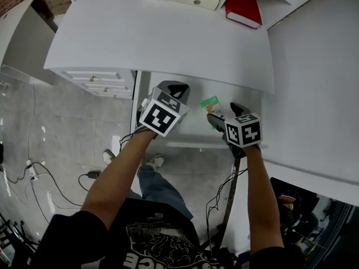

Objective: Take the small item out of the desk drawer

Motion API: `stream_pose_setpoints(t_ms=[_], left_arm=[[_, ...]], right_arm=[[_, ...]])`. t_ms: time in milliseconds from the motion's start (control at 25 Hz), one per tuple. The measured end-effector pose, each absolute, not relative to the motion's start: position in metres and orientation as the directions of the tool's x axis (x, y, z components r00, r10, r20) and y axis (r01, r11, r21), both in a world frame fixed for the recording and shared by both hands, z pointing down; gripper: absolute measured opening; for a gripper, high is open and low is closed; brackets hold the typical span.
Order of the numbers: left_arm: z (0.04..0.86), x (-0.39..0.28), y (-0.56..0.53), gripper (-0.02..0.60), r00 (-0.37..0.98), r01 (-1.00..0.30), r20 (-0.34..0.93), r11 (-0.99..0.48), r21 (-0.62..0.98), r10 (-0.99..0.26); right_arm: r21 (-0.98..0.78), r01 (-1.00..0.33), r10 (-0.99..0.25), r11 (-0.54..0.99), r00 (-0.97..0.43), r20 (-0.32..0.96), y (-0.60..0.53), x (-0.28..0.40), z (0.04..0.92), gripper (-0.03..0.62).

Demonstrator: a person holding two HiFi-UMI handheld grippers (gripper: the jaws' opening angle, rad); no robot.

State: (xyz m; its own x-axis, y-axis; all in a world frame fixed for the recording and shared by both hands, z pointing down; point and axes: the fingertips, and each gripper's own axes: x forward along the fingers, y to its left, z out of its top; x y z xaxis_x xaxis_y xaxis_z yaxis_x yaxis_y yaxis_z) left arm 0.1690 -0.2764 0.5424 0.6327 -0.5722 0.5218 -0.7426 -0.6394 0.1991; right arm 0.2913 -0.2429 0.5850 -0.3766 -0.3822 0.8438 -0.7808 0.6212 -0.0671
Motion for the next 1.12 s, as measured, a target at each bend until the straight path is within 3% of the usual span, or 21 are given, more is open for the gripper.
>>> stream_pose_setpoints(t_ms=[1120], left_arm=[[0.6, 0.147, -0.281, 0.002, 0.576, -0.789, 0.577, -0.579, 0.207, -0.579]], right_arm=[[-0.094, -0.754, -0.196, 0.65, -0.286, 0.938, -0.26, 0.307, 0.71, 0.439]])
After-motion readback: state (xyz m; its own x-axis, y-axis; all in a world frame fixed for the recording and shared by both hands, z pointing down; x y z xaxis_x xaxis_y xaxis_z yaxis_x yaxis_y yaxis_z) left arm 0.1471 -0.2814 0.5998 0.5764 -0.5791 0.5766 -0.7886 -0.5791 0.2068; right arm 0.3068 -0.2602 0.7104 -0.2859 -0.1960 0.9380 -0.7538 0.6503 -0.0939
